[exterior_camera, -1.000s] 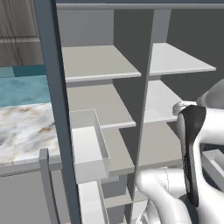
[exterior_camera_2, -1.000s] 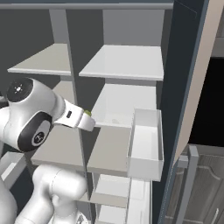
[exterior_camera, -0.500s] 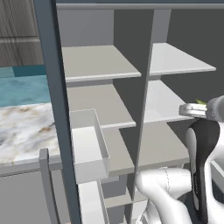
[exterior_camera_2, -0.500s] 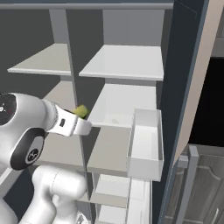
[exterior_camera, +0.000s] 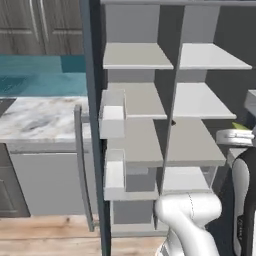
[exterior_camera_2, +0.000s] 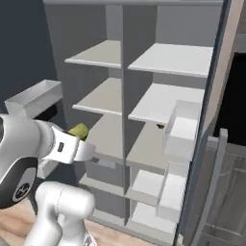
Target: Take the lemon wedge from the fridge and place it on the plate with fish on the dining counter.
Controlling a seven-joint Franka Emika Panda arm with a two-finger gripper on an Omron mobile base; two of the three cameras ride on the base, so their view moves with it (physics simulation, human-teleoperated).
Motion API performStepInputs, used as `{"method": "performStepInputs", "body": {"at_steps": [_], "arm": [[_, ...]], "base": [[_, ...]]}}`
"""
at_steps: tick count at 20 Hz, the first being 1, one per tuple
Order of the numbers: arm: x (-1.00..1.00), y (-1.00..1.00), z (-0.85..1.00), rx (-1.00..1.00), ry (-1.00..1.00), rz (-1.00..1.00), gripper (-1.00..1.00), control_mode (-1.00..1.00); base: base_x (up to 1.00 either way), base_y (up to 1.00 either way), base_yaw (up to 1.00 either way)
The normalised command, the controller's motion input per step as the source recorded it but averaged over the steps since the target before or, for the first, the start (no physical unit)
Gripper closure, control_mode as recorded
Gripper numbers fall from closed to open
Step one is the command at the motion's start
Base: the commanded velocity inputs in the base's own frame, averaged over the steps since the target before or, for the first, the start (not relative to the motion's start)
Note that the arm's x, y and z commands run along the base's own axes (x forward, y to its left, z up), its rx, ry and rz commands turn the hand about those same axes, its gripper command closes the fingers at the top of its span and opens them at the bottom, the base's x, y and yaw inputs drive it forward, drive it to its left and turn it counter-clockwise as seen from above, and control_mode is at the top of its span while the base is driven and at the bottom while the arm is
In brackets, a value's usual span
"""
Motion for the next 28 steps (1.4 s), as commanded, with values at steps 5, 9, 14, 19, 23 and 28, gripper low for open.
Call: {"method": "performStepInputs", "body": {"at_steps": [5, 9, 14, 19, 23, 28], "arm": [[0.00, 0.00, 0.00, 0.00, 0.00, 0.00, 1.00, 1.00], [0.00, 0.00, 0.00, 0.00, 0.00, 0.00, 1.00, 1.00], [0.00, 0.00, 0.00, 0.00, 0.00, 0.00, 1.00, 1.00], [0.00, 0.00, 0.00, 0.00, 0.00, 0.00, 1.00, 1.00], [0.00, 0.00, 0.00, 0.00, 0.00, 0.00, 1.00, 1.00], [0.00, 0.00, 0.00, 0.00, 0.00, 0.00, 1.00, 1.00]], "base": [[-0.91, 0.00, 0.58], [-0.80, 0.00, 0.59], [-0.44, 0.00, 0.73], [-0.04, 0.00, 0.90], [-0.03, 0.00, 0.91], [-0.02, 0.00, 0.92]]}}
